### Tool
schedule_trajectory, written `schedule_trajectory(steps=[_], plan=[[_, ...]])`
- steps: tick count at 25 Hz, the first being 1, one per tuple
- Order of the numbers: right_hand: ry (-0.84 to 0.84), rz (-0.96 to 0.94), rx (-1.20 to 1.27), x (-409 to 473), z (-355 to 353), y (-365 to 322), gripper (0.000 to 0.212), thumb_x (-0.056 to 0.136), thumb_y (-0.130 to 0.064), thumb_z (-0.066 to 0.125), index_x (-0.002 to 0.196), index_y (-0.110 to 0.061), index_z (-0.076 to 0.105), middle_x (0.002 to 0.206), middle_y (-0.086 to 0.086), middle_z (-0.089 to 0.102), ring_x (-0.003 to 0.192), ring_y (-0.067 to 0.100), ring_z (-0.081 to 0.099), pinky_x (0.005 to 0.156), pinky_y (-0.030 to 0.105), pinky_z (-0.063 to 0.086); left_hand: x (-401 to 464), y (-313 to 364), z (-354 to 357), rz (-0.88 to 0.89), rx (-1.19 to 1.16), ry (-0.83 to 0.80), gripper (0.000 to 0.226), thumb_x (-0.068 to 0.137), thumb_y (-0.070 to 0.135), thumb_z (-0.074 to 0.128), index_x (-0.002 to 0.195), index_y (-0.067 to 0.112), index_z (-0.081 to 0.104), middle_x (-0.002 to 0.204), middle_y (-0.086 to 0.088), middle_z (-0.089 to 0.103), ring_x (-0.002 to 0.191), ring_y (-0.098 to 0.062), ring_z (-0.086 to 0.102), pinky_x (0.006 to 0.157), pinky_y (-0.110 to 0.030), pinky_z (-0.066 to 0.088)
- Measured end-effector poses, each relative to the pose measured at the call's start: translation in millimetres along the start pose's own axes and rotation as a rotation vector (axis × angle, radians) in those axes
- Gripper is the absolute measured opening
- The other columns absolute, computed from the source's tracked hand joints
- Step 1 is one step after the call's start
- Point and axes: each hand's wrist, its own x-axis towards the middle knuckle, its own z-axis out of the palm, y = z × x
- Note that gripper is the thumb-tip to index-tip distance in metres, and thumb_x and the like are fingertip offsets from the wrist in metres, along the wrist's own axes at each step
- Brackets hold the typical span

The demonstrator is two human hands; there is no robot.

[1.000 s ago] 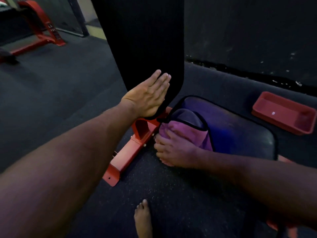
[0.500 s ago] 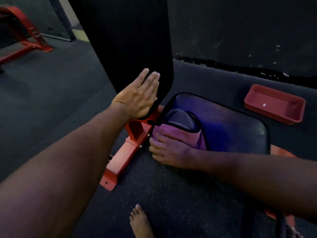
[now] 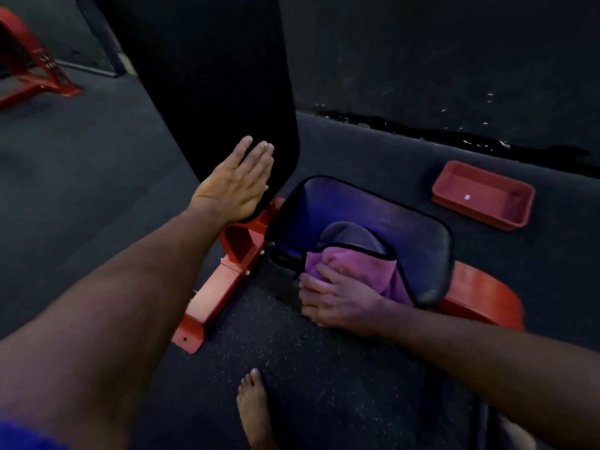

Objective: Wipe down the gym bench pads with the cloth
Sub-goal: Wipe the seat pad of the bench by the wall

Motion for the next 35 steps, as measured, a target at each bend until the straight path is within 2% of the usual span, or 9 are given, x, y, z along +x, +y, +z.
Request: schedule_trajectory(steps=[3, 5, 8, 11, 15, 21, 27, 31, 35], plan=[[0.006, -0.009, 0.018, -24, -5, -14, 0.046, 0.087, -0.037, 0.072, 0.131, -0.028, 0.06, 0.143, 0.007, 0.049, 0.142, 0.038, 0.031, 0.114, 0.057, 0.029, 16, 60, -31, -0.042, -0.711, -0.194, 0.061, 0.112, 0.043, 0.022, 0.166, 0.019, 0.01, 0.175, -0.007, 0.003, 0.161, -0.023, 0.004, 0.128, -0.047, 0.0], [-0.037, -0.06, -0.102, -28, -2, -2, 0.044, 0.091, -0.03, 0.065, 0.134, -0.03, 0.06, 0.149, 0.006, 0.047, 0.146, 0.038, 0.028, 0.117, 0.059, 0.026, 20, 114, -42, -0.007, -0.993, -0.329, 0.059, 0.112, 0.046, 0.02, 0.166, 0.031, 0.004, 0.175, 0.004, -0.003, 0.161, -0.014, -0.002, 0.128, -0.046, -0.004], [0.123, 0.008, -0.181, -42, 30, 13, 0.039, 0.091, -0.021, 0.051, 0.126, -0.03, 0.067, 0.141, 0.001, 0.058, 0.145, 0.032, 0.038, 0.119, 0.054, 0.029, 25, 152, -23, -0.139, -1.061, -0.275, 0.066, 0.101, 0.058, 0.001, 0.164, 0.041, 0.006, 0.173, 0.015, -0.002, 0.159, -0.006, -0.003, 0.129, -0.043, -0.002], [0.204, -0.017, -0.195, -90, 70, 2, 0.032, 0.096, -0.016, 0.046, 0.123, -0.024, 0.062, 0.141, 0.009, 0.053, 0.151, 0.043, 0.021, 0.124, 0.061, 0.011, 21, 156, -14, -0.154, -1.101, -0.23, 0.072, 0.095, 0.064, -0.003, 0.164, 0.043, 0.008, 0.173, 0.018, 0.0, 0.159, -0.003, -0.003, 0.13, -0.042, -0.002], [0.124, -0.1, -0.081, -98, 66, 12, 0.027, 0.095, -0.021, 0.057, 0.122, -0.025, 0.062, 0.142, 0.008, 0.05, 0.146, 0.036, 0.031, 0.119, 0.058, 0.025, 22, 158, -18, -0.182, -1.128, -0.208, 0.066, 0.1, 0.06, 0.001, 0.164, 0.044, 0.007, 0.171, 0.02, -0.002, 0.158, -0.001, -0.005, 0.13, -0.041, -0.003], [0.225, -0.031, -0.063, -42, 44, 9, 0.039, 0.091, -0.023, 0.051, 0.127, -0.03, 0.065, 0.143, 0.001, 0.056, 0.145, 0.032, 0.036, 0.119, 0.053, 0.027, 17, 161, -14, -0.207, -1.124, -0.144, 0.062, 0.104, 0.05, 0.005, 0.164, 0.042, 0.015, 0.172, 0.018, 0.008, 0.158, -0.002, 0.003, 0.13, -0.045, 0.006], [0.316, -0.108, -0.156, -123, 102, 8, 0.029, 0.099, -0.029, 0.04, 0.124, -0.026, 0.052, 0.143, 0.008, 0.047, 0.141, 0.031, 0.039, 0.125, 0.06, -0.007, 18, 162, -10, -0.217, -1.144, -0.132, 0.06, 0.105, 0.048, 0.01, 0.164, 0.042, 0.016, 0.172, 0.019, 0.007, 0.158, -0.001, 0.002, 0.13, -0.042, 0.003], [0.313, -0.207, -0.066, -109, 71, 22, 0.018, 0.099, -0.029, 0.054, 0.116, -0.028, 0.061, 0.134, 0.003, 0.056, 0.136, 0.03, 0.043, 0.117, 0.055, 0.023, 18, 164, -8, -0.217, -1.11, -0.126, 0.06, 0.105, 0.048, 0.011, 0.164, 0.04, 0.019, 0.171, 0.019, 0.009, 0.158, -0.002, 0.005, 0.13, -0.043, 0.005], [0.285, 0.02, 0.096, -111, 49, 9, 0.028, 0.093, -0.042, 0.062, 0.12, -0.035, 0.068, 0.134, -0.004, 0.062, 0.137, 0.03, 0.04, 0.114, 0.054, 0.029, 22, 155, -24, -0.194, -1.101, -0.295, 0.057, 0.108, 0.045, 0.011, 0.165, 0.04, 0.01, 0.173, 0.018, -0.001, 0.158, -0.003, -0.004, 0.129, -0.041, -0.004]])
